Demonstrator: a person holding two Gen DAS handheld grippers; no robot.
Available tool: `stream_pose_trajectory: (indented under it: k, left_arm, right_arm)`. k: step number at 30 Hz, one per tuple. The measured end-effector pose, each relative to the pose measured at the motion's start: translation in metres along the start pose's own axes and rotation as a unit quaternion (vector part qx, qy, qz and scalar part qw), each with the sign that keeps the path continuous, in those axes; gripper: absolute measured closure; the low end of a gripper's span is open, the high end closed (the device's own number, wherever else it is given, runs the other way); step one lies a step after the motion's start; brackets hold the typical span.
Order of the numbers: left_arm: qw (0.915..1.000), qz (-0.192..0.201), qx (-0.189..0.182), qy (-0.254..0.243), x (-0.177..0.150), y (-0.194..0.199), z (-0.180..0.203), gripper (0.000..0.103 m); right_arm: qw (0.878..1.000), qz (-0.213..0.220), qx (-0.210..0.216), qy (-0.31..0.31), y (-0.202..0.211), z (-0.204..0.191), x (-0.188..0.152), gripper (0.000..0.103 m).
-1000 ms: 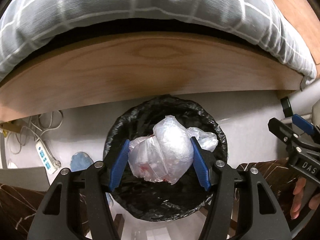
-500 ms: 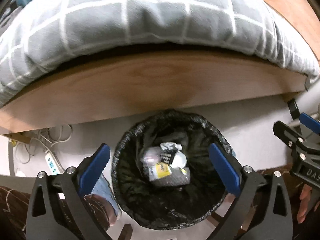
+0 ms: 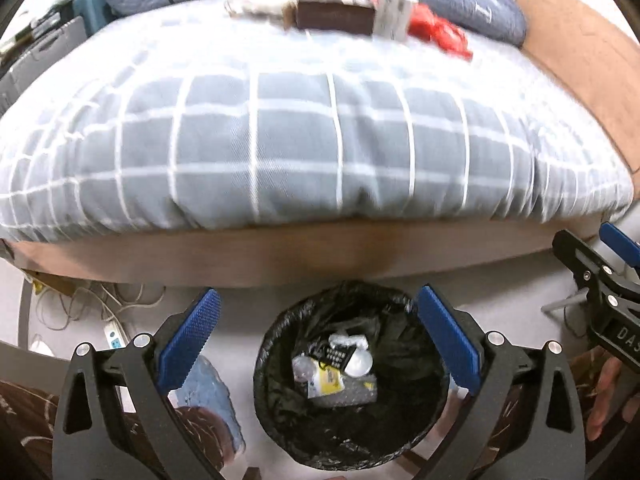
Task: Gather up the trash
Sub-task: 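Move both grippers back over the bed toward the snack box pile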
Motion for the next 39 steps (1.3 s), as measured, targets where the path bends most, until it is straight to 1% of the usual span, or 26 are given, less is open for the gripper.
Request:
stream_pose_trajectory:
  k: [6, 9, 12, 15, 22, 25, 29, 39]
  left_arm:
    - [0.9992, 0.036, -0.007, 0.017, 0.036, 0.027, -0.013, 0.006]
    - [0.9983, 0.051, -0.011, 0.024, 0.052, 0.036, -0.018, 0.006]
    - [0.9968, 0.075, -0.008, 0.027, 0.073, 0.047, -0.025, 0.006]
    - [0.9957, 0.088, -0.005, 0.030, 0.092, 0.048, -0.033, 0.006]
    - [0.9946, 0.094, -0.001, 0.046, 0.130, 0.035, -0.049, 0.006]
    - [0.9940, 0.096, -0.002, 0.051, 0.143, 0.031, -0.054, 0.006]
    - [0.9935, 0.102, 0.006, 0.050, 0.160, 0.025, -0.058, 0.006]
    - [0.9926, 0.111, 0.011, 0.048, 0.212, 0.001, -0.063, 0.006]
  right_arm:
    - [0.999, 0.044, 0.013, 0.016, 0.025, -0.015, 0.038, 0.008]
    - [0.997, 0.072, 0.024, 0.028, 0.040, -0.024, 0.062, 0.008]
    - [0.996, 0.083, 0.028, 0.033, 0.041, -0.027, 0.081, 0.008]
    - [0.995, 0.085, 0.031, 0.033, 0.037, -0.029, 0.093, 0.008]
    - [0.994, 0.095, 0.034, 0.040, 0.018, -0.033, 0.130, 0.008]
    - [0.994, 0.094, 0.037, 0.040, 0.009, -0.034, 0.140, 0.008]
    - [0.994, 0.091, 0.039, 0.045, -0.003, -0.037, 0.151, 0.008]
    - [0.995, 0.080, 0.042, 0.050, -0.043, -0.044, 0.181, 0.008]
Point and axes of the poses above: each gripper's, at about its wrist camera, not at the fingertips, and y roughly against the way its jaws point, z to its right, x to its top, the point moved 10 cm from there along -y, roughly the way its jaws point, and after that the axes turned 12 degrees about x, right-handed, at the moved point
